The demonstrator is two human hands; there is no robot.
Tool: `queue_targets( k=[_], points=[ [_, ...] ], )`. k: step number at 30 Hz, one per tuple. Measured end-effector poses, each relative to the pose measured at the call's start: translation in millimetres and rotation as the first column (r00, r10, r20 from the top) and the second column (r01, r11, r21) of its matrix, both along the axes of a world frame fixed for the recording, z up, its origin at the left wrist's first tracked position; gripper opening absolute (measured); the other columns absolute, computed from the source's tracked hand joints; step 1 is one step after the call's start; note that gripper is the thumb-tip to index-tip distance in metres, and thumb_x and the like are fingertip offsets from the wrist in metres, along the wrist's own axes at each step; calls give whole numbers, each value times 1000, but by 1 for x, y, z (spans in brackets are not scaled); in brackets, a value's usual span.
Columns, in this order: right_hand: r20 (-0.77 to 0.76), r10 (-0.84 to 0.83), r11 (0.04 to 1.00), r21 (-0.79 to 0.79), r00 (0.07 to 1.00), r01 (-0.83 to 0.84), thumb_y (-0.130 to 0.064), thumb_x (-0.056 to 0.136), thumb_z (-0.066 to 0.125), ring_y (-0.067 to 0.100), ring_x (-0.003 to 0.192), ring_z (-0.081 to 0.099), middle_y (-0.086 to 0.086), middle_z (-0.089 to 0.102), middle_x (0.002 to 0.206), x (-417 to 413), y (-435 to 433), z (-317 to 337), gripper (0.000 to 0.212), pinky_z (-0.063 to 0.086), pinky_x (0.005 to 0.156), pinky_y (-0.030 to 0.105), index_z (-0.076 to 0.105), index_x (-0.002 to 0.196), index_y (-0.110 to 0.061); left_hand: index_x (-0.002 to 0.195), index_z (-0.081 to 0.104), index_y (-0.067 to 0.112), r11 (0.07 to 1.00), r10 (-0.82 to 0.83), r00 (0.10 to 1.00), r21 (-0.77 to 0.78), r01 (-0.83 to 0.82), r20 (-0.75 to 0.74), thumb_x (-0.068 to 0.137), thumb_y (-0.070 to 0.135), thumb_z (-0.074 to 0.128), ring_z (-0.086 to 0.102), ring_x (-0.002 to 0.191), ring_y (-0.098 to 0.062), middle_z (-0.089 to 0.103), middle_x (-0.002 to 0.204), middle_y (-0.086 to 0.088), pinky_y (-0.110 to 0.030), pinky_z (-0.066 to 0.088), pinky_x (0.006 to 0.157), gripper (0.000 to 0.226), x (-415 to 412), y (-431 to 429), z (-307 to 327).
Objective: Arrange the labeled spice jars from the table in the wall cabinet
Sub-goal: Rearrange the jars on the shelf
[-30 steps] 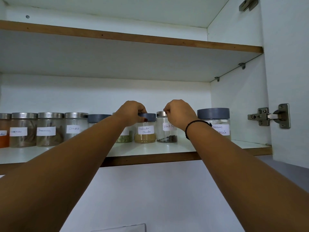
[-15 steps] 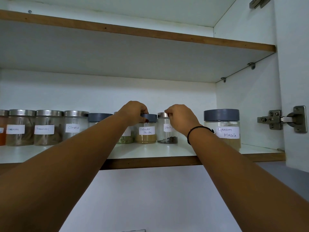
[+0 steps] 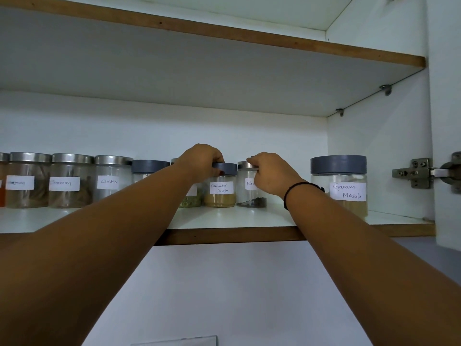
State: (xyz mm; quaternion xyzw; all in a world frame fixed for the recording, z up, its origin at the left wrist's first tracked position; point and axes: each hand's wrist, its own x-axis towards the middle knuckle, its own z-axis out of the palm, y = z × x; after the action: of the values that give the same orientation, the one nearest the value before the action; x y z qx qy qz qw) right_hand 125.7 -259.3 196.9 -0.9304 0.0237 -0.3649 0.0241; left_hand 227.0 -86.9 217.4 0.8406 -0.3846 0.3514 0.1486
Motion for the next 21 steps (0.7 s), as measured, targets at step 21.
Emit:
queue_targets(
  k=[21],
  points=[
    [-169, 26, 998, -57, 985, -36, 3, 93, 47, 20, 152, 6, 4, 5, 165, 2, -1, -6, 73, 14, 122, 33, 14, 156, -12, 112, 67, 14, 1000, 21, 999, 12, -21, 27, 93, 25, 67, 58, 95, -21, 68, 107, -5, -35, 49, 86, 22, 0, -1, -4]
  ],
)
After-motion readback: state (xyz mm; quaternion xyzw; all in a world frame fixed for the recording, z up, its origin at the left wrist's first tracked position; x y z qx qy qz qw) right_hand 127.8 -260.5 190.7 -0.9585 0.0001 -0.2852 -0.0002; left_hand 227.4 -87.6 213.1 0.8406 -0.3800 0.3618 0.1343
